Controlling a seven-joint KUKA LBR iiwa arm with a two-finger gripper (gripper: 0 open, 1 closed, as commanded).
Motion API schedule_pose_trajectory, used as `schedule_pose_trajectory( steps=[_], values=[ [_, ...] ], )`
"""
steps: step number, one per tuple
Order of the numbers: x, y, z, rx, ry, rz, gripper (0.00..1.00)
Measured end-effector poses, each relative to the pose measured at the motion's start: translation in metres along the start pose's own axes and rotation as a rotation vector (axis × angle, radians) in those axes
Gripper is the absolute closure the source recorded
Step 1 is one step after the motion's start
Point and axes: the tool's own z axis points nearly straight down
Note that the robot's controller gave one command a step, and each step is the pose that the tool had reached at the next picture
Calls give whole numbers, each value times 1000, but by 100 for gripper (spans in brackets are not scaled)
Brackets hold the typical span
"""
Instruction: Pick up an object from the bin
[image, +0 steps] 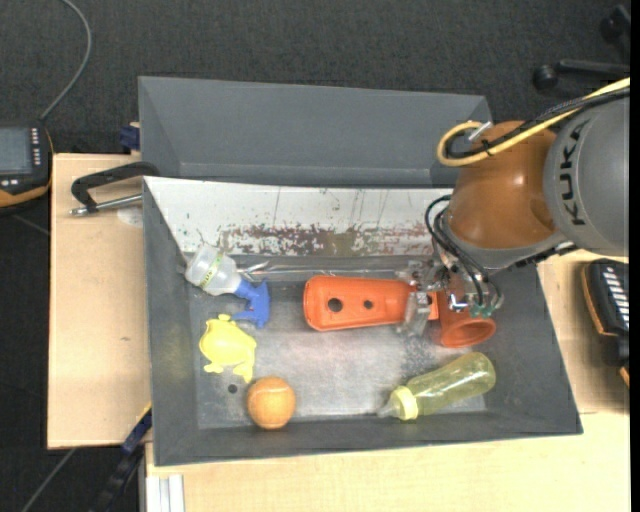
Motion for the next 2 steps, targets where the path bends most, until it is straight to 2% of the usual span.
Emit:
schedule_pose_trajectory(
  steps=[1,2],
  values=[
    [13,-2,-12,-3,21,13,100],
    [2,4,-81,-1,5,-6,100]
  ],
)
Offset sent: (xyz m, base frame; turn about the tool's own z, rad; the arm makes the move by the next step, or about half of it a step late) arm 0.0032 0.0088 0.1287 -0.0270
